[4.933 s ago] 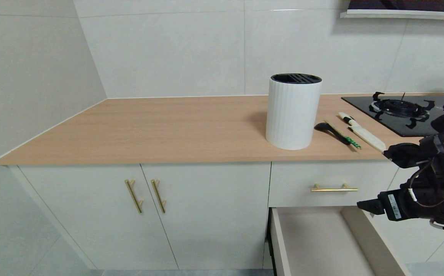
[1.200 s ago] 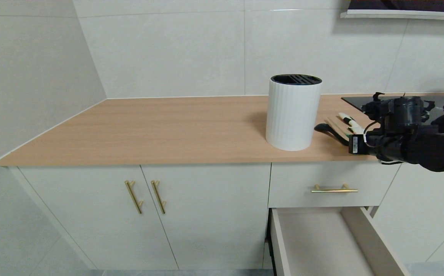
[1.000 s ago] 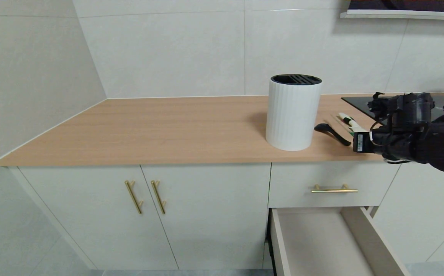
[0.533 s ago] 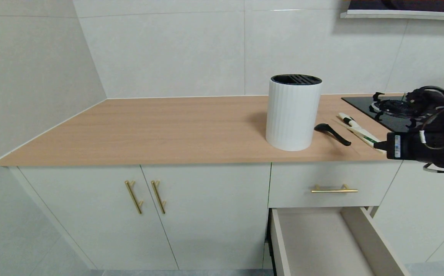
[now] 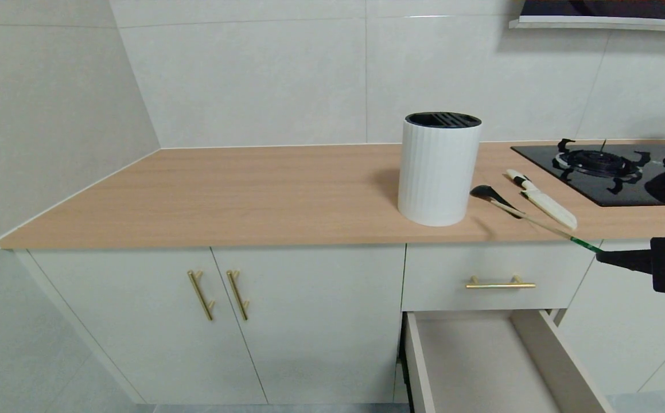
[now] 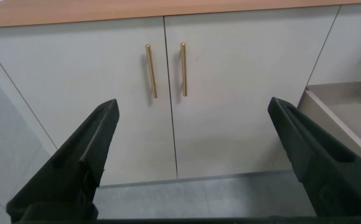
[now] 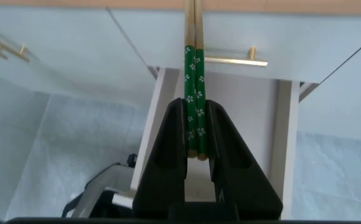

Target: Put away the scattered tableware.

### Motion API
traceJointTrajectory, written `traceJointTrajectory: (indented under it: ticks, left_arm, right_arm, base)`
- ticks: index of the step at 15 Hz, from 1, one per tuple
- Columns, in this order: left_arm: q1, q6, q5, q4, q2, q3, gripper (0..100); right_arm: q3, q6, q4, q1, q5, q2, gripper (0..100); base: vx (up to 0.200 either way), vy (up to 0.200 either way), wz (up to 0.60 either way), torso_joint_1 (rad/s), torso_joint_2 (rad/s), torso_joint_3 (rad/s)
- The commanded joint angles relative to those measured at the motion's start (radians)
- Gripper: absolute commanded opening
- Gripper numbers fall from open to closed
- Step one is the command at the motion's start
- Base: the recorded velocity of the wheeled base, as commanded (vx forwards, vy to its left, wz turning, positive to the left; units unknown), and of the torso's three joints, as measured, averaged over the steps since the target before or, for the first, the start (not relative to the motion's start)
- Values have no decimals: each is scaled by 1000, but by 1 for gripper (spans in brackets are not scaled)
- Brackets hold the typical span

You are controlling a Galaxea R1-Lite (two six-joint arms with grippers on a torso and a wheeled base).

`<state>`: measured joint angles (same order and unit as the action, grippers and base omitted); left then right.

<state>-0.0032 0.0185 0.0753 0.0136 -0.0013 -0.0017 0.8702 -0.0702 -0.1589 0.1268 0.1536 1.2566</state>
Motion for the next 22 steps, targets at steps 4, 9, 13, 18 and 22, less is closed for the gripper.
traceJointTrajectory:
  ticks: [4, 9, 13, 18, 22]
  left_arm:
    - [0, 0, 0, 0, 1, 0, 100]
    - [0, 0, 0, 0, 1, 0, 100]
    - [0, 0, 0, 0, 1, 0, 100]
    - [0, 0, 0, 0, 1, 0, 100]
    - [0, 0, 0, 0, 1, 0, 100]
  right_arm:
    - [-42, 17, 1, 51, 1, -25, 0]
    - [-50, 18, 4, 60, 1, -17, 0]
    - [-63, 20, 1, 86, 1, -20, 0]
    - [-92, 27, 10, 165, -2, -43, 0]
    - [-102, 58, -8, 180, 20, -103, 0]
  base:
    - [0, 0, 0, 0, 0, 0]
    - [0, 0, 0, -100, 251, 151]
    - [0, 0, 0, -181, 464, 283]
    - [0, 0, 0, -152, 450, 301]
    - [0, 0, 0, -93, 344, 247]
